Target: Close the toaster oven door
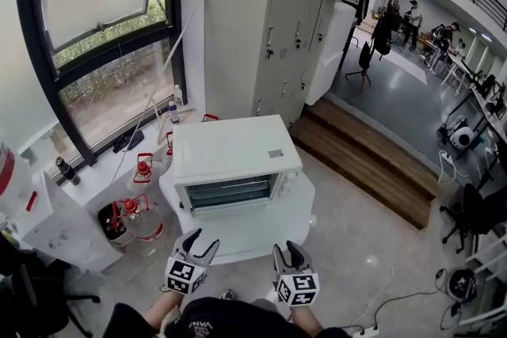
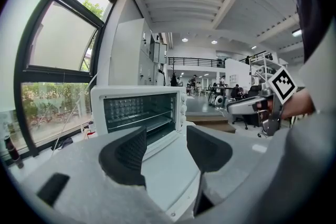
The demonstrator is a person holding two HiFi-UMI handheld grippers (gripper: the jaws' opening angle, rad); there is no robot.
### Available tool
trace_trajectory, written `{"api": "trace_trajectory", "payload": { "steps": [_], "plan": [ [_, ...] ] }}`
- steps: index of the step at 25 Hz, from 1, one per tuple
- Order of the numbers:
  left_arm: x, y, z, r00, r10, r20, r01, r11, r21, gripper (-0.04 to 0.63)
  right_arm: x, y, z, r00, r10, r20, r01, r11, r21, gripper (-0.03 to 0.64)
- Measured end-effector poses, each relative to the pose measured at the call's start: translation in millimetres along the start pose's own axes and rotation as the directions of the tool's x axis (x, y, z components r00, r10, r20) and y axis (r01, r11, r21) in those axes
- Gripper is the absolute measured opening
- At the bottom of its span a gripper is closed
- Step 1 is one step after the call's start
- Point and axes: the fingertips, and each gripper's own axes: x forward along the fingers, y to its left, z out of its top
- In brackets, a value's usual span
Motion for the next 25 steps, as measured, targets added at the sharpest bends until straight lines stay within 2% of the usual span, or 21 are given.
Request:
{"api": "trace_trajectory", "payload": {
  "steps": [5,12,21,25],
  "plan": [
    [-7,7,-14,0.992,0.123,-0.024,-0.124,0.991,-0.043,0.233,17,-10,-3,0.997,0.072,-0.033,-0.073,0.996,-0.043,0.135],
    [-25,3,-50,0.958,0.268,-0.098,-0.277,0.957,-0.082,0.233,29,-23,-18,0.982,0.159,-0.105,-0.169,0.981,-0.095,0.127],
    [-32,-13,-89,0.923,0.346,-0.166,-0.364,0.927,-0.092,0.232,37,-39,-60,0.965,0.180,-0.192,-0.201,0.974,-0.101,0.124],
    [-31,-13,-111,0.906,0.367,-0.211,-0.396,0.910,-0.120,0.232,39,-45,-83,0.953,0.177,-0.246,-0.204,0.975,-0.092,0.124]
  ]
}}
